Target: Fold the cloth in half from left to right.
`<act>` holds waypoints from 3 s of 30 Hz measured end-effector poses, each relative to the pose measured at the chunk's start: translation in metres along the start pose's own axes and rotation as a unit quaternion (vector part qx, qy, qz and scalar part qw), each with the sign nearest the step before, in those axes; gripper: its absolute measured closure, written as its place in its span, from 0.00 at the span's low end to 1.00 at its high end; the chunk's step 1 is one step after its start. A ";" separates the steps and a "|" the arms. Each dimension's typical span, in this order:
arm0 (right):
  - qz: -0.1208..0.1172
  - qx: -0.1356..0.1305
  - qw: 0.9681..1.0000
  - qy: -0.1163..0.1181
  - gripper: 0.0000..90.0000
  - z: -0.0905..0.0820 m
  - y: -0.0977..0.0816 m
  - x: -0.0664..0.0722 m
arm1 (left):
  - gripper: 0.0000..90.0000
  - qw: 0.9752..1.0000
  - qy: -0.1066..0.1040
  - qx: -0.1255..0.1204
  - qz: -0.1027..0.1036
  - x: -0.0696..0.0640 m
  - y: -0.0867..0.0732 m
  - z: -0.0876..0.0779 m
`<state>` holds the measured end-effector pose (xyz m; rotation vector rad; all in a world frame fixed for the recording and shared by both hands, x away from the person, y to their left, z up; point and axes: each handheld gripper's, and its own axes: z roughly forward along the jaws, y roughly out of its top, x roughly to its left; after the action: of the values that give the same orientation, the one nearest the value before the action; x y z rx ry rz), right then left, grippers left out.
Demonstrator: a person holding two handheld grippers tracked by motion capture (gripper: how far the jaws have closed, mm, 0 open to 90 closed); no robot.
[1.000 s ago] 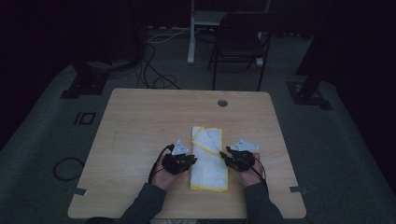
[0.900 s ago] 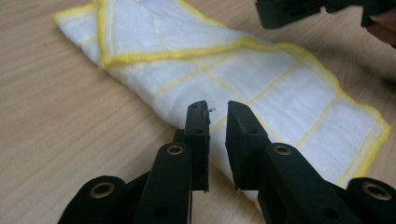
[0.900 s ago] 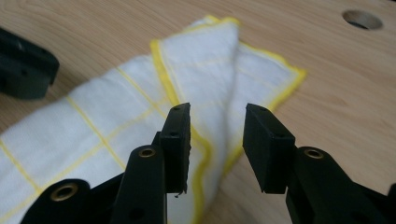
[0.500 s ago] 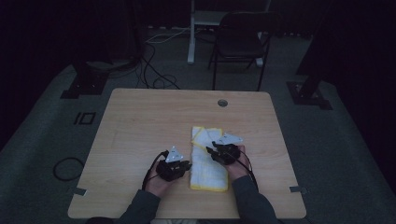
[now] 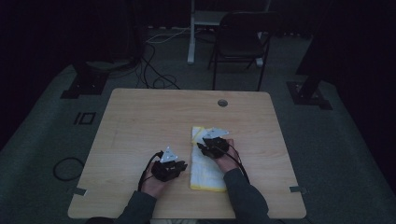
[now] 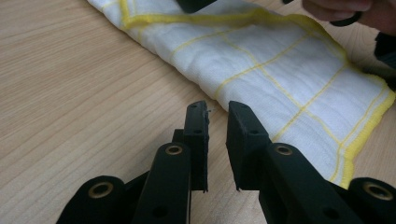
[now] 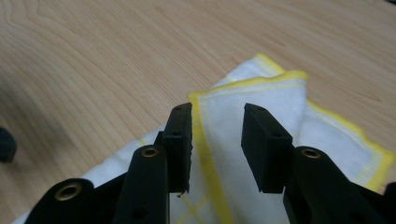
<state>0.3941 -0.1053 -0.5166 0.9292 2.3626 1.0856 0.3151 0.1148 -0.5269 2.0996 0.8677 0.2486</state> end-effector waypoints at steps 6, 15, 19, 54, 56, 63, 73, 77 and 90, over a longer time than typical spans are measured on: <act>0.001 0.021 1.000 0.004 0.64 0.016 0.002 0.001 | 0.88 1.000 -0.001 0.002 0.000 0.000 0.000 0.002; 0.005 0.028 1.000 -0.001 0.89 0.021 0.008 -0.004 | 0.87 1.000 0.000 -0.001 0.004 -0.001 0.004 0.004; 0.013 0.020 1.000 -0.008 0.97 0.015 0.009 -0.011 | 0.87 1.000 0.000 -0.004 0.009 -0.002 0.010 0.006; 0.010 0.012 1.000 -0.016 0.98 0.004 0.022 -0.026 | 0.76 0.999 0.042 0.012 0.032 0.013 0.057 0.068; 0.014 0.005 1.000 -0.018 0.99 -0.001 0.024 -0.032 | 0.82 0.998 0.047 0.024 0.033 0.013 0.057 0.074; 0.031 -0.009 0.999 -0.025 0.99 -0.012 0.023 -0.047 | 1.00 0.997 0.065 0.022 0.040 0.012 0.055 0.071; 0.045 -0.017 0.998 -0.043 0.99 -0.024 0.022 -0.065 | 1.00 0.997 0.067 -0.027 0.014 0.016 0.047 0.053; 0.052 -0.012 0.997 -0.050 0.98 -0.022 0.019 -0.070 | 1.00 0.997 0.071 -0.029 0.004 0.019 0.041 0.047; 0.073 0.028 0.994 -0.078 0.92 0.011 0.006 -0.086 | 0.98 0.997 0.082 -0.005 -0.006 0.024 0.034 0.050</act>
<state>0.4639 -0.1567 -0.5132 1.1780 2.2359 0.9656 0.3726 0.0855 -0.5353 2.0855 0.9721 0.4228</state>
